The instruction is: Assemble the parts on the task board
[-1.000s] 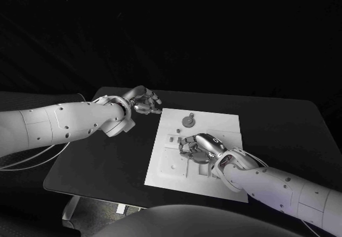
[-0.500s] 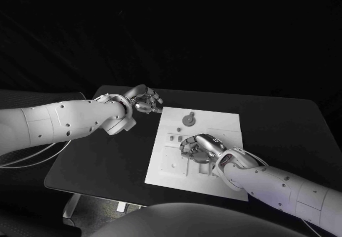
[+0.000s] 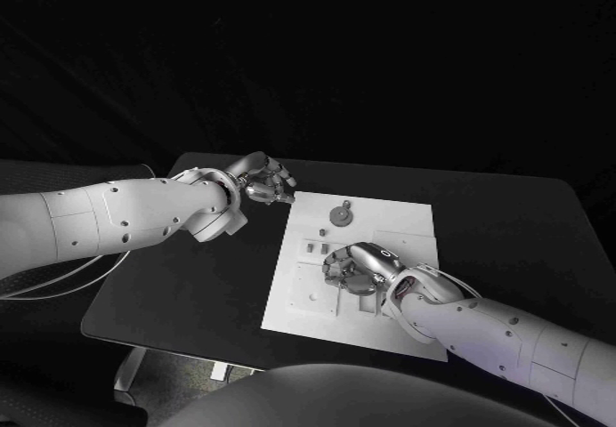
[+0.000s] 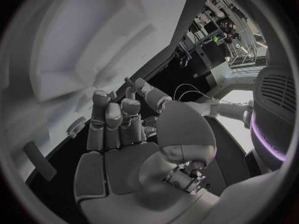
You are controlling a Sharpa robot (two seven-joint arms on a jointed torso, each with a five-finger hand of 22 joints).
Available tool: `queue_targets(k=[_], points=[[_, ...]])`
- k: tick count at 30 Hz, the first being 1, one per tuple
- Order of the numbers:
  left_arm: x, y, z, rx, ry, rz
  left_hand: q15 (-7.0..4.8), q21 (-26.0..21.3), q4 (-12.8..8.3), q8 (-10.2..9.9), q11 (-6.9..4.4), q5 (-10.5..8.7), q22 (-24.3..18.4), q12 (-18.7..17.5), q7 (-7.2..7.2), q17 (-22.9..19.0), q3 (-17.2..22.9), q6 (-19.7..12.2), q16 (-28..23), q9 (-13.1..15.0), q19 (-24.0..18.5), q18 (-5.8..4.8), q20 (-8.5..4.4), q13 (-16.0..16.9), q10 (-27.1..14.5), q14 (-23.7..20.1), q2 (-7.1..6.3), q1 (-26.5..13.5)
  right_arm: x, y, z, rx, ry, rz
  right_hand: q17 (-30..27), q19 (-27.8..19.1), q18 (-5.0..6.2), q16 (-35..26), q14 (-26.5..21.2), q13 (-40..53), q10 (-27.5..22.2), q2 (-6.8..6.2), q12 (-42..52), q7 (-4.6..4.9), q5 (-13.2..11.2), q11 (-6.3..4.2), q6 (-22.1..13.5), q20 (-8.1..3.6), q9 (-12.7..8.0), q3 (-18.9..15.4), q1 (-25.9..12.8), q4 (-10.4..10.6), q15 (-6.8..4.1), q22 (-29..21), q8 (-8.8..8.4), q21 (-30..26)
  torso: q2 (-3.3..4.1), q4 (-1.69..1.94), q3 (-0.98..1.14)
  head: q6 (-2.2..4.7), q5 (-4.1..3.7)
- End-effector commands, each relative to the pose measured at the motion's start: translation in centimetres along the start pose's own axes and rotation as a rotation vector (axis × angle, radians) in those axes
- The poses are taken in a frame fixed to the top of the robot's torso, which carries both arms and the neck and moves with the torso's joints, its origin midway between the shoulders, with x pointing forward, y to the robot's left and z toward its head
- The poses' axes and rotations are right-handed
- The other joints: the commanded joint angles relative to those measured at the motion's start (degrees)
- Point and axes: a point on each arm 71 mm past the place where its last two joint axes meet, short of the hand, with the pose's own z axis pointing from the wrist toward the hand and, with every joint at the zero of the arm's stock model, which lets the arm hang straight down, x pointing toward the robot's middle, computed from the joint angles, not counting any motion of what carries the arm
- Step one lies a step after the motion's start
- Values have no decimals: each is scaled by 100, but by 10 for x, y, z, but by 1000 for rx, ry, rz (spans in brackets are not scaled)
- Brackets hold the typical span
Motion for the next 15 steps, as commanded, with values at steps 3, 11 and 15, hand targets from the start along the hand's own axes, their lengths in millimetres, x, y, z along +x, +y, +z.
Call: queue_targets(k=[3,11,15], points=[[1,-3,1,12,15,-9,6,-38,-10,15,5,25,112,-16,31,-6,-27,-6,-10,8,2,180,-8,-8,-28,-38,57,17,3,0,0,11,35,-19,10,-42,36,-23,-74,17,-64,-8,-31,144,-41,-7,246,10,-8,-51,73,14,-21,61,-38,-28,0,2,-1,-6,2],[2,-3,1,12,17,-9,7,-38,-14,13,6,25,113,-14,33,-4,-30,-11,-7,8,1,181,-6,-6,-30,-42,63,15,4,1,1,12,40,-26,14,-53,36,-20,-88,25,-81,-11,-30,147,-51,-4,246,17,-15,-61,94,14,-17,63,-42,-28,1,0,0,-10,5],[2,-3,1,13,18,-9,8,-39,-16,12,7,25,113,-12,33,-4,-31,-13,-6,7,0,182,-5,-6,-32,-44,66,15,4,1,1,14,46,-30,15,-56,36,-19,-92,27,-84,-12,-30,147,-53,-4,248,19,-17,-64,98,14,-16,64,-43,-29,0,-1,1,-12,8]])
